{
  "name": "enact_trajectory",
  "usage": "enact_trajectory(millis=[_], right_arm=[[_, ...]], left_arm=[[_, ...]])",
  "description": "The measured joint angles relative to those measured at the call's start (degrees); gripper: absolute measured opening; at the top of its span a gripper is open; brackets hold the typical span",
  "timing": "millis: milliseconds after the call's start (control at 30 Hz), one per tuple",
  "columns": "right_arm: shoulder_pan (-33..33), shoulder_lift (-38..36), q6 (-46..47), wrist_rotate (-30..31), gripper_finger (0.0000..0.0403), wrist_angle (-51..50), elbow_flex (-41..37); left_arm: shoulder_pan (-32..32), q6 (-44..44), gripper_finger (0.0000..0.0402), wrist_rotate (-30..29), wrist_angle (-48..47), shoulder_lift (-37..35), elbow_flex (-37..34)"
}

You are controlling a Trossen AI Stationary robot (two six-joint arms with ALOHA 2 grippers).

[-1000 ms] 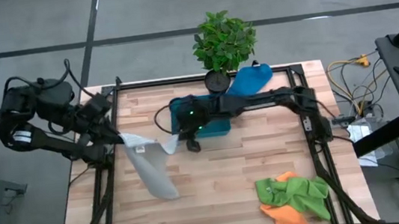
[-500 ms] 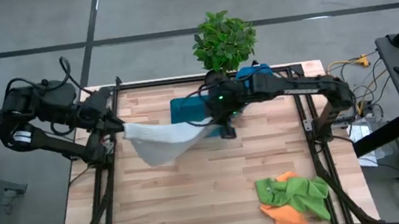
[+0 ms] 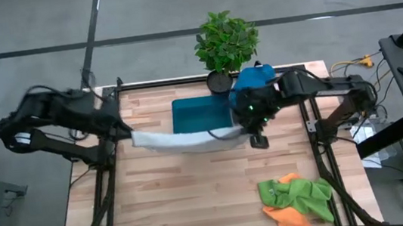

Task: Fold microfiber towels
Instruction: Fold the gray microfiber towel

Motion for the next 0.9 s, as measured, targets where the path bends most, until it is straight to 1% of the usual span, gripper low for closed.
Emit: enact_trajectory(millis=[100, 167, 233, 367, 467, 567, 667, 733, 767, 833, 900], right_arm=[[4.0, 0.0, 3.7, -1.2, 0.0008, -0.2, 0.0], [6.4, 0.2, 6.5, -2.5, 0.0008, 0.0, 0.0], [8.6, 0.3, 9.5, -4.0, 0.0008, 0.4, -0.3], [13.1, 0.3, 16.4, -6.3, 0.0008, 2.7, -2.6], [16.3, 0.4, 22.4, -8.4, 0.0008, 5.6, -3.6], [19.5, 0.6, 28.3, -11.0, 0.0008, 10.8, -3.7], [22.4, 0.8, 34.1, -14.7, 0.0008, 17.4, -3.7], [23.9, 0.8, 37.2, -17.2, 0.0008, 20.9, -3.6], [24.6, 0.8, 38.1, -18.0, 0.0008, 21.9, -3.5], [25.6, 0.7, 38.3, -18.6, 0.0008, 21.9, -3.3], [25.9, 0.7, 36.9, -18.7, 0.0008, 20.8, -3.5]], left_arm=[[-2.0, -2.5, 0.0, 1.3, 4.2, -2.2, -6.8], [-3.8, -4.4, 0.0, 2.4, 10.4, -4.8, -12.1], [-5.6, -6.7, 0.0, 4.7, 17.1, -7.4, -18.0], [-9.7, -14.1, 0.0, 8.5, 28.7, -12.0, -30.2], [-13.6, -21.1, 0.0, 10.0, 37.7, -14.8, -38.7], [-18.9, -28.1, 0.0, 10.8, 50.1, -16.6, -46.1], [-25.0, -35.8, 0.0, 12.6, 67.5, -17.4, -52.0], [-28.7, -39.6, 0.0, 12.3, 79.4, -16.4, -55.0], [-30.4, -40.5, 0.0, 11.0, 83.7, -15.5, -55.9], [-33.1, -41.5, 0.0, 7.3, 87.7, -13.1, -56.9], [-34.5, -41.8, 0.0, 4.5, 87.4, -10.5, -57.2]])
